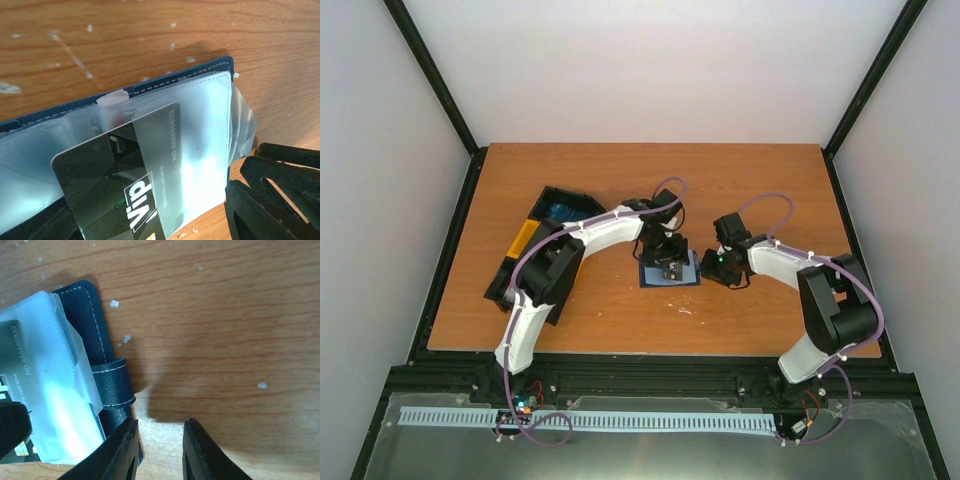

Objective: Put the credit cards into the card holder
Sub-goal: Insert the credit card into the card holder.

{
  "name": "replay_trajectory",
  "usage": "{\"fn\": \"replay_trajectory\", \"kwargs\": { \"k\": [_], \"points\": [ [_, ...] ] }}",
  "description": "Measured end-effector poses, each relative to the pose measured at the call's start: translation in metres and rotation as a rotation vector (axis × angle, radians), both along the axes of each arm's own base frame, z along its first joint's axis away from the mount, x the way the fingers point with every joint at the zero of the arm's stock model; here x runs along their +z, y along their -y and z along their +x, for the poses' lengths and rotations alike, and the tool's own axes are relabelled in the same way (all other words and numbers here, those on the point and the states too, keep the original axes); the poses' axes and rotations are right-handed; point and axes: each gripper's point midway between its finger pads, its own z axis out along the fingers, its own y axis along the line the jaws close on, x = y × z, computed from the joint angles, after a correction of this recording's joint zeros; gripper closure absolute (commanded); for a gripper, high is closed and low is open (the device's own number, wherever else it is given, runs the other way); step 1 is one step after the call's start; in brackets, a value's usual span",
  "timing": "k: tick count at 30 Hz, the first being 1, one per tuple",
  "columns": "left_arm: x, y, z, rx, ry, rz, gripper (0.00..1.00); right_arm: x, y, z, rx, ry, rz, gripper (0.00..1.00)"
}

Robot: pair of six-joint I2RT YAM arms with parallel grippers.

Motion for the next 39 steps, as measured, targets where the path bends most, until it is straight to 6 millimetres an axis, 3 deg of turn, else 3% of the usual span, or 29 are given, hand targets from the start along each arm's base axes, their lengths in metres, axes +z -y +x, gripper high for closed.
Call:
{"fn": "replay_trajectory", "kwargs": {
  "k": [5,12,22,31,39],
  "points": [
    [0.001,-0.011,0.001,0.015,0.002,0.066,0.27,0.001,-0.005,0.002,0.020,0.010,0.025,0.75],
    [0.000,-0.023,-0.002,0.023,-0.006,0.134,0.14,0.003,-0.012,0.003,0.050,0.017,0.058,0.75],
    [-0.003,-0.033,-0.004,0.038,-0.010,0.184,0.16,0.004,-0.024,0.004,0.086,0.025,0.107,0.75],
    [-0.004,-0.045,-0.007,0.048,-0.017,0.238,0.08,0.002,-0.036,0.000,0.121,0.017,0.126,0.75],
    [0.008,-0.050,-0.008,0.055,-0.003,0.249,0.14,0.002,-0.043,-0.002,0.141,0.020,0.129,0.75]
  ]
}}
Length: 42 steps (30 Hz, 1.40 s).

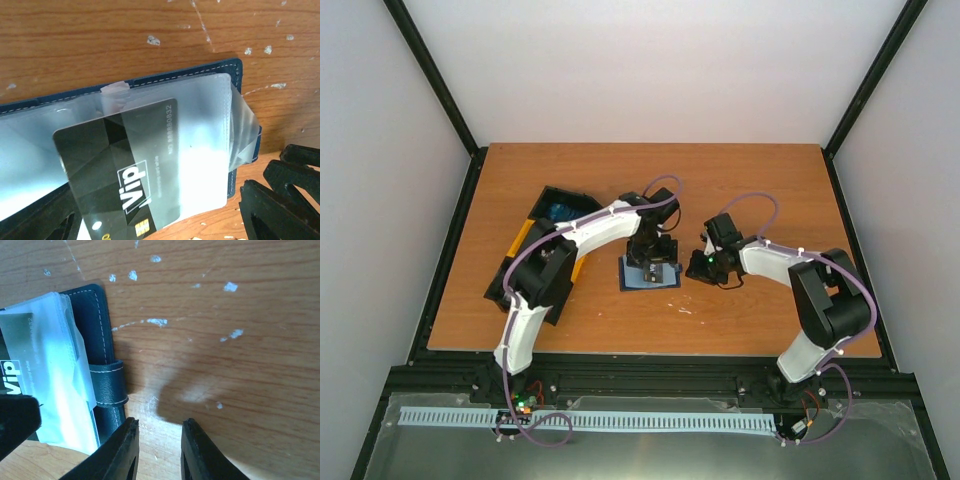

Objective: Put the credit cards into the card holder
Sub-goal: Insert the credit card into the card holder.

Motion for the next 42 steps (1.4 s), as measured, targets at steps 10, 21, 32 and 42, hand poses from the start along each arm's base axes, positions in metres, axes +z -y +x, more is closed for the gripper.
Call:
{"fn": "replay_trajectory", "kwargs": {
  "k": [10,21,32,42],
  "points": [
    [0.005,-0.010,-0.006,0.006,0.004,0.019,0.19,0.000,-0.006,-0.001,0.016,0.002,0.001,0.75],
    [-0.008,-0.010,-0.012,0.010,-0.020,0.007,0.31,0.000,-0.014,-0.001,0.038,0.003,0.002,0.76],
    [-0.014,0.000,-0.012,0.010,-0.028,-0.046,0.39,-0.001,-0.027,-0.002,0.070,-0.003,0.018,0.82],
    [-0.013,0.007,-0.011,0.008,-0.017,-0.142,0.42,-0.002,-0.030,-0.002,0.076,-0.003,0.015,0.84]
  ]
}}
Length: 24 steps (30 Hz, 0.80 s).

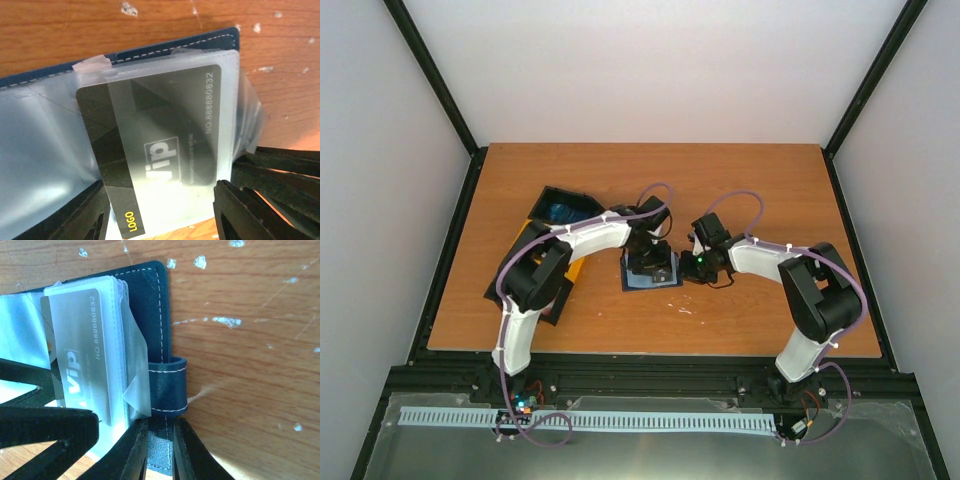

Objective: Put the credit cards into the card holder
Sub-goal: Insert the credit card into the card holder.

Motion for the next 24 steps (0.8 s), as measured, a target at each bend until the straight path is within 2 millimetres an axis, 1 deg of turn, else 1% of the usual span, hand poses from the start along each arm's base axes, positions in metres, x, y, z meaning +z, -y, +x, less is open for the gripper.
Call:
{"fn": "replay_trajectory", "kwargs": {
  "k": [4,8,10,13,15,17,21,22,24],
  "points": [
    [0.004,-0.004,-0.002,0.023,0.004,-0.086,0.41,0.000,0.000,0.001,-0.008,0.002,-0.007,0.84],
    [0.011,-0.014,-0.009,0.069,-0.027,-0.211,0.34,0.001,0.001,0.002,-0.020,0.009,-0.014,0.84],
    [0.017,-0.019,-0.008,0.089,-0.034,-0.251,0.33,0.002,0.002,0.003,-0.028,0.015,-0.021,0.84],
    [0.026,-0.020,0.002,0.098,-0.014,-0.285,0.34,0.005,0.005,0.005,-0.042,0.027,-0.031,0.84],
    [0.030,-0.021,0.007,0.099,-0.002,-0.283,0.37,0.006,0.007,0.006,-0.051,0.034,-0.043,0.84],
    [0.033,-0.022,0.010,0.100,0.012,-0.263,0.37,0.007,0.010,0.007,-0.059,0.039,-0.059,0.84],
    [0.039,-0.039,0.016,0.116,0.077,-0.177,0.27,0.015,0.017,0.009,-0.074,0.068,-0.084,0.82],
    [0.043,-0.045,0.017,0.117,0.104,-0.150,0.25,0.020,0.018,0.010,-0.076,0.084,-0.085,0.81],
    [0.054,-0.059,0.026,0.120,0.176,-0.091,0.24,0.030,0.019,0.013,-0.078,0.119,-0.082,0.80]
  ]
}}
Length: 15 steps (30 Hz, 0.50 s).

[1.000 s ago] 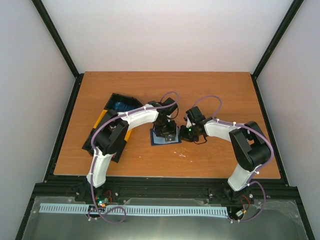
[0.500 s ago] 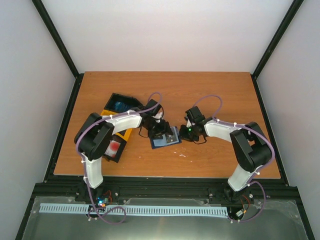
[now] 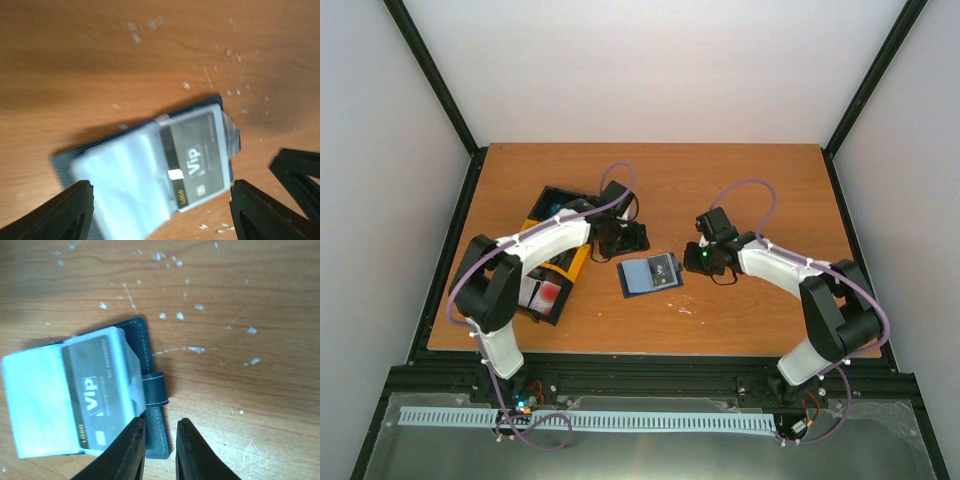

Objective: Put the credit cards into the card holder
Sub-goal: Insert the credit card into the card holder.

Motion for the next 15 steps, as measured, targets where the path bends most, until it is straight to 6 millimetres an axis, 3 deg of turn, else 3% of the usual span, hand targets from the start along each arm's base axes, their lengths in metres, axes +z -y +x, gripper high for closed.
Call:
{"fn": "replay_trajectory", "kwargs": {
  "k": [5,8,12,15],
  "points": [
    [0.030,-0.045,0.021,0.065,0.137,0.133,0.36,0.022,0.000,0.009,0.024,0.083,0.003,0.80],
    [0.039,-0.092,0.035,0.158,0.164,0.211,0.44,0.026,0.001,0.014,0.037,0.107,-0.010,0.80],
    [0.043,-0.155,0.041,0.281,0.176,0.337,0.48,0.023,0.007,0.019,0.043,0.115,-0.050,0.80],
    [0.038,-0.189,0.036,0.347,0.155,0.418,0.50,0.011,0.016,0.018,0.045,0.096,-0.104,0.80]
  ]
}}
